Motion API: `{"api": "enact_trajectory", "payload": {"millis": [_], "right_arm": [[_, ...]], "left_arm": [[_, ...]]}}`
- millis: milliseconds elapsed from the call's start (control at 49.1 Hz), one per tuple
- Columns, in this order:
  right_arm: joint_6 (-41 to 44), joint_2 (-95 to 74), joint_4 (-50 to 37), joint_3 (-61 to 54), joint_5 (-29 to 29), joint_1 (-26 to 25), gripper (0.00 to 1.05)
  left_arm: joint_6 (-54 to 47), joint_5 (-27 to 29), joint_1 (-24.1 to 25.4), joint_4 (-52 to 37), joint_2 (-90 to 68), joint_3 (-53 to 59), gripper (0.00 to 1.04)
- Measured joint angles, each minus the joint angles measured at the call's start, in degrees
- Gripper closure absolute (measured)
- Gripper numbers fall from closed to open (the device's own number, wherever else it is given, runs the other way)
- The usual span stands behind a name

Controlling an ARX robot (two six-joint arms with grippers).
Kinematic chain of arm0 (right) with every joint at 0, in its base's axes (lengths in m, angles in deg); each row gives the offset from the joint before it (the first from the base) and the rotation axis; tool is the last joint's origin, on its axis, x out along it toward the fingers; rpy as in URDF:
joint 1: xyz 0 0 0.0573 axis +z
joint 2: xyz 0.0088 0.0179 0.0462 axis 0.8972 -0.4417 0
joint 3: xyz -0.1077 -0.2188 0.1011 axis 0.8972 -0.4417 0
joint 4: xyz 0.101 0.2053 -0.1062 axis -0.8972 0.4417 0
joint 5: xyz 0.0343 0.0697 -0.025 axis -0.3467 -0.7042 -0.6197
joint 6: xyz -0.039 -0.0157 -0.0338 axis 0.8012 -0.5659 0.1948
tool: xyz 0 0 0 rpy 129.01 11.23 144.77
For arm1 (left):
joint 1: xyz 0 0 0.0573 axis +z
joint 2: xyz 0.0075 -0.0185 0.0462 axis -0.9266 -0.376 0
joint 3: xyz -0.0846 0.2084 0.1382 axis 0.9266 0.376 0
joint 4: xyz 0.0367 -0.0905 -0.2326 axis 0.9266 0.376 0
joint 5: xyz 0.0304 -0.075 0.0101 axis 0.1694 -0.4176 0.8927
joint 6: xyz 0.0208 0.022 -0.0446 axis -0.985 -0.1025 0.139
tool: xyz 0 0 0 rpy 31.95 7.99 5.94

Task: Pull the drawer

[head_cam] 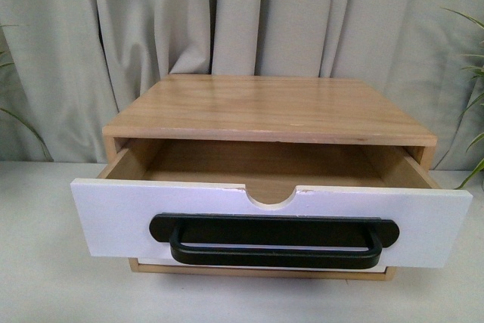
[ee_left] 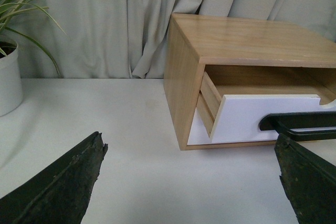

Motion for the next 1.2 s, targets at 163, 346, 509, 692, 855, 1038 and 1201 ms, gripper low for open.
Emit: {"api": "enact_trajectory", "payload": {"millis": [163,346,509,692,855,1038,1201], "right_arm": [[-7.23,6.43,7.15,-1.01,21.77,5.31,0.30],[-10.25,8.46,7.15,-2.43,25.46,5.75,0.68],[-10.49,9.35,6.93,-3.32,25.46,5.75,0.96],[-10.69,11.65,6.51,-5.84,25.53,5.77,1.04],[-10.71,12.09,6.54,-6.38,25.53,5.75,1.04],[-10.71,12.09,6.54,-6.38,25.51,5.75,1.04],[-10.69,12.09,6.54,-6.38,25.53,5.75,1.01]], "left_arm": [[-0.85,15.63,-6.36,-0.15,2.95,1.27,0.29],[-1.33,26.58,-15.19,0.35,5.38,3.17,0.69],[-1.46,29.29,-20.17,0.39,6.36,4.11,0.97],[-1.51,29.44,-20.33,0.35,8.85,6.64,1.01],[-1.49,29.48,-20.33,0.35,9.05,6.64,1.01],[-1.51,29.51,-20.33,0.35,9.05,6.64,1.01],[-1.49,29.48,-20.33,0.35,9.05,6.64,0.98]]}}
